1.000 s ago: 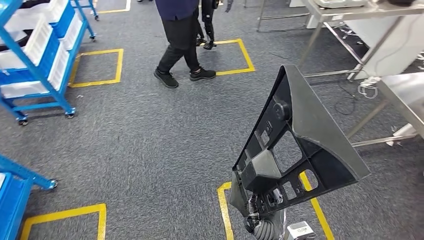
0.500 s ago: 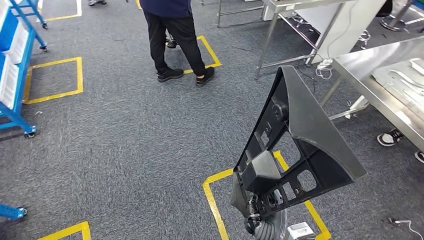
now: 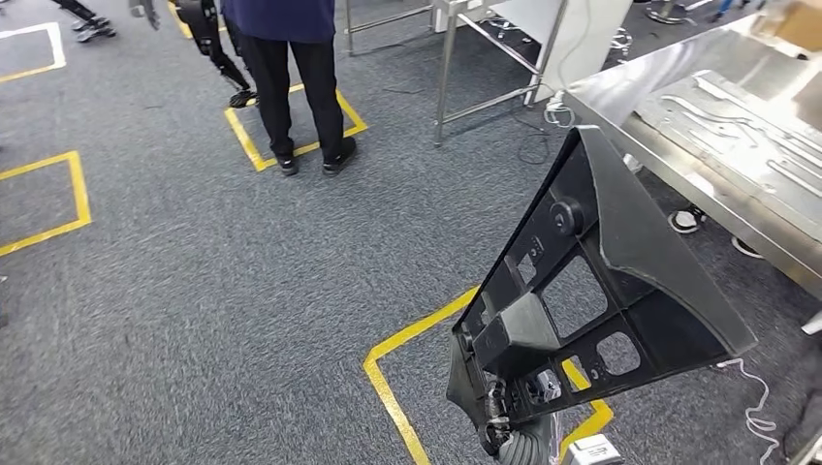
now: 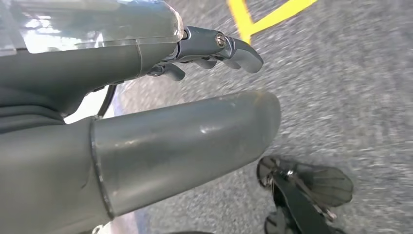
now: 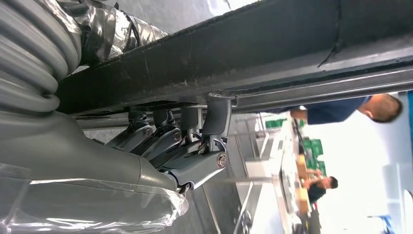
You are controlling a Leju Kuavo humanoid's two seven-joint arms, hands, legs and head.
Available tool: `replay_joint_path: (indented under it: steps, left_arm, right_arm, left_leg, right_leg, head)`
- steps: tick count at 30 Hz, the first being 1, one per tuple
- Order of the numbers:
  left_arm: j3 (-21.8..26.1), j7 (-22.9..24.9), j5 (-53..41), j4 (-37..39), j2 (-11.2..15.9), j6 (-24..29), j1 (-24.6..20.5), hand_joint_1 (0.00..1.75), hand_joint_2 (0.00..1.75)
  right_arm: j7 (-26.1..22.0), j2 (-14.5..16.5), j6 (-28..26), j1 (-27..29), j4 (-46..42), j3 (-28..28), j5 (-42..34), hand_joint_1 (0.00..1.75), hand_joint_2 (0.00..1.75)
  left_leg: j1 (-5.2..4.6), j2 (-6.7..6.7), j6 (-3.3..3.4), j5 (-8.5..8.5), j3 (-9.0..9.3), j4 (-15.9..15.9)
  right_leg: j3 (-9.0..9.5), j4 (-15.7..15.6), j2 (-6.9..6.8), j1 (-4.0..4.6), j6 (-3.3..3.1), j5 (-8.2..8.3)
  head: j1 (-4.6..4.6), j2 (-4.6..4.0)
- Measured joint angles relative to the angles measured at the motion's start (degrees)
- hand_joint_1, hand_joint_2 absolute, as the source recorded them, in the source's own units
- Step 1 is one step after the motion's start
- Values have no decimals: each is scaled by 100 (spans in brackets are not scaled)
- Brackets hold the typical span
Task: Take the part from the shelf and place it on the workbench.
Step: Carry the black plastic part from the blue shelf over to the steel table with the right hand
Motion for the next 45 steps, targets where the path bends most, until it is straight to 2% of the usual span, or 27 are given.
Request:
replay_joint_path:
  steps: [2,5,14,16,18,19,20,22,23,24,25,26,27,28,29,31,33,35,36,37,39,40,41,42,43,44,45]
  left_arm:
    - [2,-15,-6,0,-1,1,-11,0,0]
    - [2,-42,-16,0,-3,-11,-31,0,0]
    - [2,-46,-19,0,-6,-19,-27,0,0]
    - [3,-53,-20,0,-7,-38,-22,0,0]
    - [9,-68,-18,0,-4,-79,-11,0,0]
    - [12,-79,-16,0,-12,-105,-10,0,0]
    - [17,-86,-14,0,-22,-141,-21,0,0]
    - [29,-97,-13,0,-41,-197,-43,0,0]
    - [41,-96,-12,0,-42,-215,-48,0,0]
    - [52,-96,-12,0,-41,-224,-37,0,0]
    - [65,-94,-11,0,-39,-231,-28,0,0]
    - [78,-93,-11,0,-36,-236,-20,0,0]
    - [89,-92,-10,0,-30,-237,-14,0,0]
    - [99,-92,-10,0,-23,-240,-11,0,0]
    - [108,-92,-10,0,-16,-245,-10,0,0]
    - [119,-90,-10,0,-7,-263,-10,0,0]
    - [125,-87,-11,0,-5,-280,-27,0,0]
    - [127,-83,-16,0,-4,-293,-47,0,0]
    - [128,-81,-22,0,-3,-299,-48,0,0]
    - [131,-82,-27,0,-2,-304,-46,0,0]
    - [143,-84,-33,0,1,-325,-36,0,0]
    - [151,-84,-33,0,2,-337,-28,0,0]
    - [158,-85,-33,0,2,-348,-23,0,0]
    - [163,-85,-37,0,3,-356,-22,0,0]
    - [166,-85,-42,0,2,-357,-27,0,0]
    - [167,-85,-46,0,1,-358,-32,0,0]
    - [168,-85,-50,0,-1,-358,-35,0,0]
  right_arm:
    - [-1,13,16,13,-16,-18,26,175,175]
    - [-2,29,37,34,-32,-48,51,175,175]
    - [-2,36,39,40,-36,-59,56,175,175]
    - [-2,40,45,51,-53,-67,59,175,175]
    - [-1,46,64,64,-66,-78,63,175,175]
    - [0,52,74,66,-72,-81,76,175,175]
    - [4,62,84,74,-90,-86,103,175,175]
    - [14,89,93,94,-132,-91,166,175,175]
    - [24,99,95,102,-145,-92,188,175,175]
    - [35,105,96,104,-147,-91,197,175,175]
    - [49,107,96,102,-146,-91,204,175,175]
    - [61,108,96,103,-145,-91,210,175,175]
    - [70,109,96,104,-145,-91,216,175,175]
    - [76,111,96,105,-145,-91,224,175,175]
    - [78,112,96,105,-145,-91,232,175,175]
    - [81,114,96,102,-147,-91,248,175,175]
    - [84,114,93,100,-148,-91,262,175,175]
    - [87,114,79,103,-149,-92,274,175,175]
    - [89,114,67,103,-151,-92,281,175,175]
    - [91,114,53,100,-153,-93,292,175,175]
    - [98,114,28,91,-154,-91,324,175,175]
    - [104,114,20,87,-154,-90,340,175,175]
    - [109,114,11,86,-154,-88,354,175,175]
    - [116,114,5,86,-153,-87,362,175,175]
    - [122,114,2,87,-153,-86,366,175,175]
    - [128,114,0,87,-152,-86,367,175,175]
    - [135,114,-1,85,-153,-86,368,175,175]
  left_leg:
    - [16,-189,39,61,97,-283]
    - [-10,-54,144,73,91,-286]
    - [6,-3,172,90,89,-307]
    - [6,88,214,106,88,-326]
    - [-33,351,261,105,82,-336]
    - [-56,515,266,86,100,-344]
    - [-87,740,240,67,153,-381]
    - [-96,701,157,-136,153,-179]
    - [-91,577,110,-310,49,101]
    - [-73,382,87,-511,-136,499]
    - [-63,322,66,-643,-313,846]
    - [-55,302,45,-672,-428,1051]
    - [-47,297,27,-582,-446,1051]
    - [-38,279,10,-389,-360,835]
    - [-20,213,-7,-160,-204,467]
    - [7,-36,-7,70,54,-144]
    - [-3,-150,50,48,105,-287]
    - [-3,-19,133,72,108,-300]
    - [7,47,169,87,116,-318]
    - [17,121,199,100,120,-340]
    - [10,263,234,103,123,-358]
    - [1,345,242,95,123,-359]
    - [-4,425,244,83,128,-359]
    - [-8,504,245,67,141,-359]
    - [-11,575,241,49,163,-360]
    - [-14,640,236,28,195,-361]
    - [-17,698,228,6,225,-370]
  right_leg:
    - [-94,103,122,0,77,-24]
    - [-171,114,280,-14,158,12]
    - [-185,123,313,-18,172,14]
    - [-286,344,5,-2,191,-142]
    - [-662,1149,-395,9,219,-498]
    - [-585,1055,-600,56,160,-461]
    - [-471,859,-710,105,68,-363]
    - [51,-155,-778,150,-125,58]
    - [81,-248,-631,118,-157,117]
    - [93,-280,-540,86,-160,141]
    - [81,-268,-457,77,-159,140]
    - [73,-247,-366,70,-152,134]
    - [67,-217,-276,59,-137,123]
    - [63,-176,-188,42,-110,103]
    - [54,-120,-107,25,-75,73]
    - [-9,26,30,15,10,2]
    - [-90,111,140,12,82,-23]
    - [-135,129,211,-1,133,-11]
    - [-172,191,134,3,158,-46]
    - [-257,352,-8,7,183,-142]
    - [-579,985,-354,5,233,-470]
    - [-775,1357,-438,-6,253,-614]
    - [-914,1610,-476,-14,262,-670]
    - [-957,1675,-496,-19,262,-617]
    - [-871,1490,-521,-19,249,-452]
    - [-683,1117,-579,-9,219,-230]
    - [-470,708,-718,21,175,-68]
  head:
    - [1,0]
    - [0,0]
    - [1,1]
    - [3,1]
    - [5,0]
    - [4,0]
    - [7,1]
    - [4,1]
    - [4,1]
    - [2,0]
    - [2,0]
    - [2,0]
    - [3,0]
    - [2,0]
    - [2,0]
    - [3,0]
    - [5,0]
    - [5,0]
    - [11,0]
    - [14,0]
    - [22,0]
    - [20,0]
    - [21,0]
    - [20,0]
    - [21,0]
    - [21,0]
    - [20,0]
